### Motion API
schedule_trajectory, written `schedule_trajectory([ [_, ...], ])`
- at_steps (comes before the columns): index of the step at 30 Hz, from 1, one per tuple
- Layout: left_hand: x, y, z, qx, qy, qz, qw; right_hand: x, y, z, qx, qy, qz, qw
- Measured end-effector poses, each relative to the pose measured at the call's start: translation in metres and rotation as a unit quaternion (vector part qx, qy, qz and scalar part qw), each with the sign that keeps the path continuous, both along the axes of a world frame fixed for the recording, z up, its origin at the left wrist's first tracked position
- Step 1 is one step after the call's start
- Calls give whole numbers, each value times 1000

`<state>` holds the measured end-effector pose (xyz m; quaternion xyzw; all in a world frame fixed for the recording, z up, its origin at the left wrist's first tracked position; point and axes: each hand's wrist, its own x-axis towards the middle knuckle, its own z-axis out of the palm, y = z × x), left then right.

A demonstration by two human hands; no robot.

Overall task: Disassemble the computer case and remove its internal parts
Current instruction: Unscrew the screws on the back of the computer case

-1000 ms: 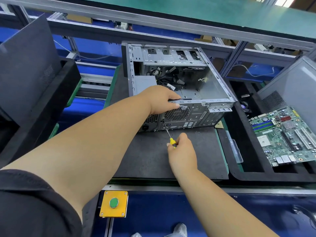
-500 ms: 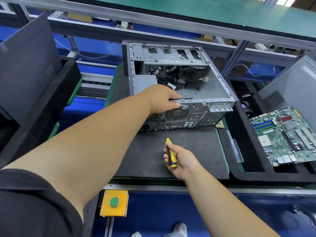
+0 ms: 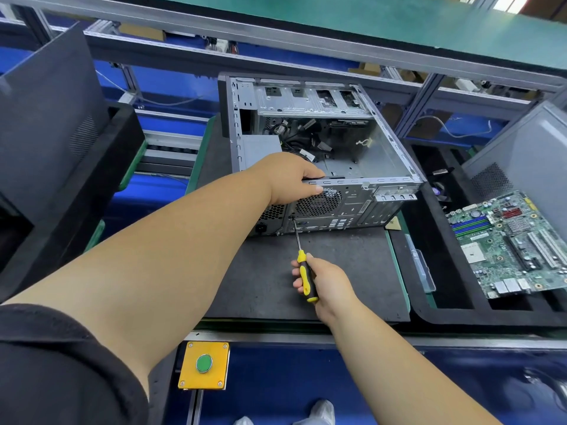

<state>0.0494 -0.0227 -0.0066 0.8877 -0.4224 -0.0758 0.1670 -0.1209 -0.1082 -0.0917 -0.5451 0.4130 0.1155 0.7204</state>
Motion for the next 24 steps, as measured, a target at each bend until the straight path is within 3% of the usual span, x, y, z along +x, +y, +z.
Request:
schedule_trajectory([
  [14,-1,1,1,14,-4,-3,1000,-5,-1,-8,-174,-64,70,980],
  [24,-1,0,1,6,0,0,1000,-8,-2,-14,-166,-76,33,983],
])
